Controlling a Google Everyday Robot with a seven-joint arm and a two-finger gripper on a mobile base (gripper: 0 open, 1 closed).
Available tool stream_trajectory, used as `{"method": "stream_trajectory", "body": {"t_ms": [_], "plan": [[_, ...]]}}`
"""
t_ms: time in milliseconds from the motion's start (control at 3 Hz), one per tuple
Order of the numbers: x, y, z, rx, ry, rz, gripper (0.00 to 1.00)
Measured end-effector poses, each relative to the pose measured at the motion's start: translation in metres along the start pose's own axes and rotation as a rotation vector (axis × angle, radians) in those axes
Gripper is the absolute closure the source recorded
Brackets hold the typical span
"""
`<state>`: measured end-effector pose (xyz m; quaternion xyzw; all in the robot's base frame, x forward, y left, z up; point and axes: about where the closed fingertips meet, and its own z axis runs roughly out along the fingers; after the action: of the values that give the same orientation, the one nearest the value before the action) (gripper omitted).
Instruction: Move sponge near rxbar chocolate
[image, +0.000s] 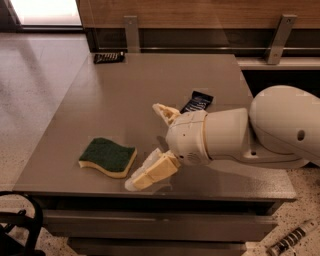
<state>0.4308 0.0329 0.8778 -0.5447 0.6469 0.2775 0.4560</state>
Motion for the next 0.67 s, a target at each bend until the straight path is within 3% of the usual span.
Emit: {"method": "stream_trajectory", "body": {"t_ms": [667], "plan": [[0.014,0.011,0.044,-0.039,-0.039,0.024,0.00]]}}
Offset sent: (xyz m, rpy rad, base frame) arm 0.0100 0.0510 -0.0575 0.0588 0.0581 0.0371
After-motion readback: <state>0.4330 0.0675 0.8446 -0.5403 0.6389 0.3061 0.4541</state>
